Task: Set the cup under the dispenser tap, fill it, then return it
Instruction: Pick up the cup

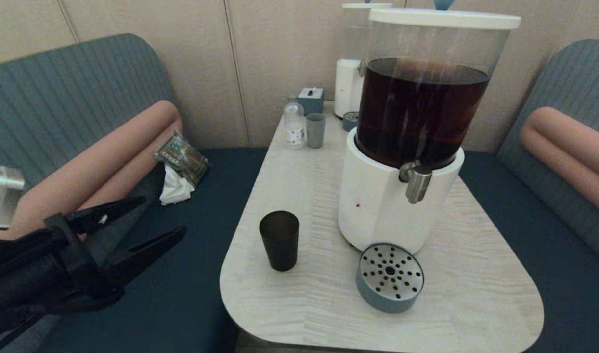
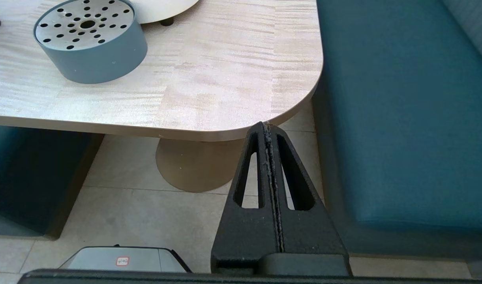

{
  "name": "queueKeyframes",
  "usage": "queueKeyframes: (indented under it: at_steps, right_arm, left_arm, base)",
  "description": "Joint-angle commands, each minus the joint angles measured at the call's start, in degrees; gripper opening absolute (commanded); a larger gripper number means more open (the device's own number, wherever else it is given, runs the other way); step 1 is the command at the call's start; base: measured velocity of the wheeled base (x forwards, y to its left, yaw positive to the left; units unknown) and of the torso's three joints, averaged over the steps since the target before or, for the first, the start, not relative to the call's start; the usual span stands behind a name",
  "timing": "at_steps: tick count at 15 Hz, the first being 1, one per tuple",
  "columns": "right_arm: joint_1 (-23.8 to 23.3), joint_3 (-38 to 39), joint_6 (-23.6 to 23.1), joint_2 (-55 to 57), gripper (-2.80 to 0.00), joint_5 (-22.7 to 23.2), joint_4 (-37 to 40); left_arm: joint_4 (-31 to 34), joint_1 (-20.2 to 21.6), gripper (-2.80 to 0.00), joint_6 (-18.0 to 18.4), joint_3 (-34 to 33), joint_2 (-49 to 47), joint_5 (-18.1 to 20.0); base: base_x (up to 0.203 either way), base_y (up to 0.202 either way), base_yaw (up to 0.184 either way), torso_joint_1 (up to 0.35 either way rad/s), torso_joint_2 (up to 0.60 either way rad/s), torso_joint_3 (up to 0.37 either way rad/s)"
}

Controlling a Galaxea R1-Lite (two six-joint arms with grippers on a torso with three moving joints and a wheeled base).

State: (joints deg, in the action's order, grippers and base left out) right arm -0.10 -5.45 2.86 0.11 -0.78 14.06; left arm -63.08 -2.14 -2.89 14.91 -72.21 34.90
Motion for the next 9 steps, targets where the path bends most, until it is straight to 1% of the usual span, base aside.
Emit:
queueKeyframes:
  at_steps: [1,2,3,4,7,9]
  right_arm:
    - [0.01,0.0,0.04,-0.02,-2.8,-0.01,0.09]
    - [0.01,0.0,0.04,-0.02,-2.8,-0.01,0.09]
    - [0.01,0.0,0.04,-0.02,-2.8,-0.01,0.09]
    - [0.01,0.0,0.04,-0.02,-2.8,-0.01,0.09]
    - [0.01,0.0,0.04,-0.02,-2.8,-0.01,0.09]
    - [0.01,0.0,0.04,-0.02,-2.8,-0.01,0.09]
  left_arm:
    - [-16.18,0.18,0.0,0.64,-1.95,-14.66,0.31]
    - [-20.47,0.16,0.0,1.59,-3.14,-18.36,0.4]
    - [-23.3,0.05,0.0,2.65,-5.12,-20.15,0.66]
    - [-24.37,-0.03,0.0,3.35,-6.37,-20.44,1.66]
    - [-24.58,-0.1,0.0,4.77,-3.49,-24.8,6.0]
    - [-24.58,-0.31,0.0,5.07,-2.33,-26.2,11.37]
  base:
    - [0.0,0.0,0.0,0.0,0.0,0.0]
    - [0.0,0.0,0.0,0.0,0.0,0.0]
    - [0.0,0.0,0.0,0.0,0.0,0.0]
    - [0.0,0.0,0.0,0.0,0.0,0.0]
    - [0.0,0.0,0.0,0.0,0.0,0.0]
    - [0.0,0.0,0.0,0.0,0.0,0.0]
